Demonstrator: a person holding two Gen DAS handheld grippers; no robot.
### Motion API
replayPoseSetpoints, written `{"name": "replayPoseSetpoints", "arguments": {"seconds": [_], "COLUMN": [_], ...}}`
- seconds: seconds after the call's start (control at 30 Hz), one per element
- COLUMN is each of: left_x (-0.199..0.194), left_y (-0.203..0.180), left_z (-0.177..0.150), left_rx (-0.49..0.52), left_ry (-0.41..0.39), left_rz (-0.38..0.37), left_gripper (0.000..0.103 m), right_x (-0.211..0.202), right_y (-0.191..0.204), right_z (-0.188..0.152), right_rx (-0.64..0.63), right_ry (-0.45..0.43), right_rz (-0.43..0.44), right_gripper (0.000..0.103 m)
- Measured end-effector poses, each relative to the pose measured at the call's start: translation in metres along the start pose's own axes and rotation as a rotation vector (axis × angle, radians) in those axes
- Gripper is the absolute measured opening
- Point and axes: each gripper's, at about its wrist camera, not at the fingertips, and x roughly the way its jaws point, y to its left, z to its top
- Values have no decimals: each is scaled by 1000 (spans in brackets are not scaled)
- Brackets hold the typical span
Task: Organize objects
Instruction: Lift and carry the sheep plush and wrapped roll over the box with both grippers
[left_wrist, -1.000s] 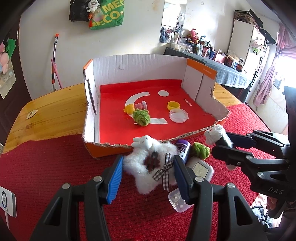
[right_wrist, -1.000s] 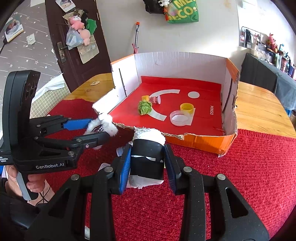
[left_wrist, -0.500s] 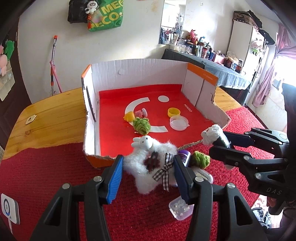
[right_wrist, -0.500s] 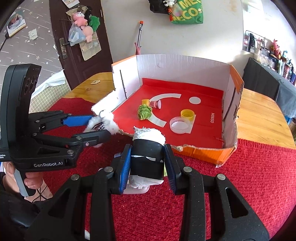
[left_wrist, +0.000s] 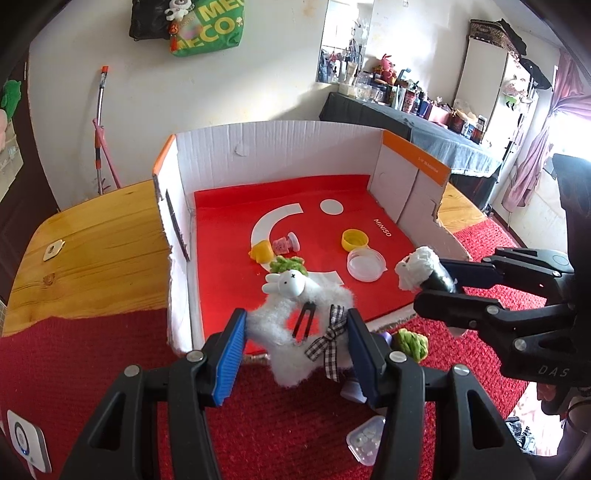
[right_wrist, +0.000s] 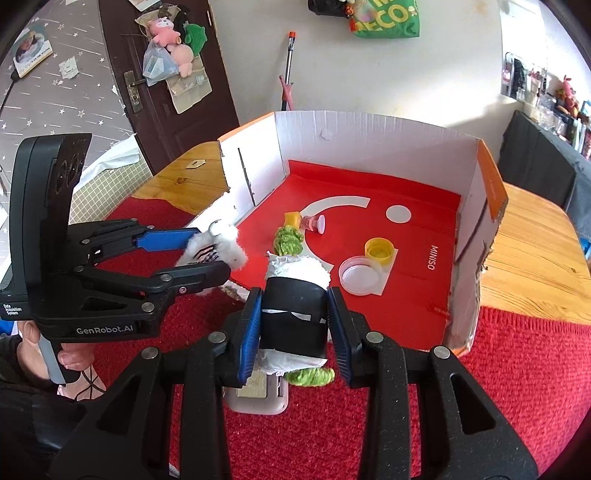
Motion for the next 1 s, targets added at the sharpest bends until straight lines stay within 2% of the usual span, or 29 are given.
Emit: {"name": "replayPoseSetpoints", "arguments": {"seconds": [0.4,0.77,1.0], "left_x": [28,54,60], "left_y": [6,10,9], "left_z": [19,18,17], "left_rx": [21,56,77], "left_ry": [91,197,226], "left_rz": [-30,-68,-86], "left_gripper": [55,55,55], "right_x": [29,57,70], "right_y": [-19,-24,-33], "right_z": [17,18,14], "right_rx": [5,-4,29], "right_ry": [100,184,233], "right_rz": [32,42,74], "right_gripper": [33,33,33]}}
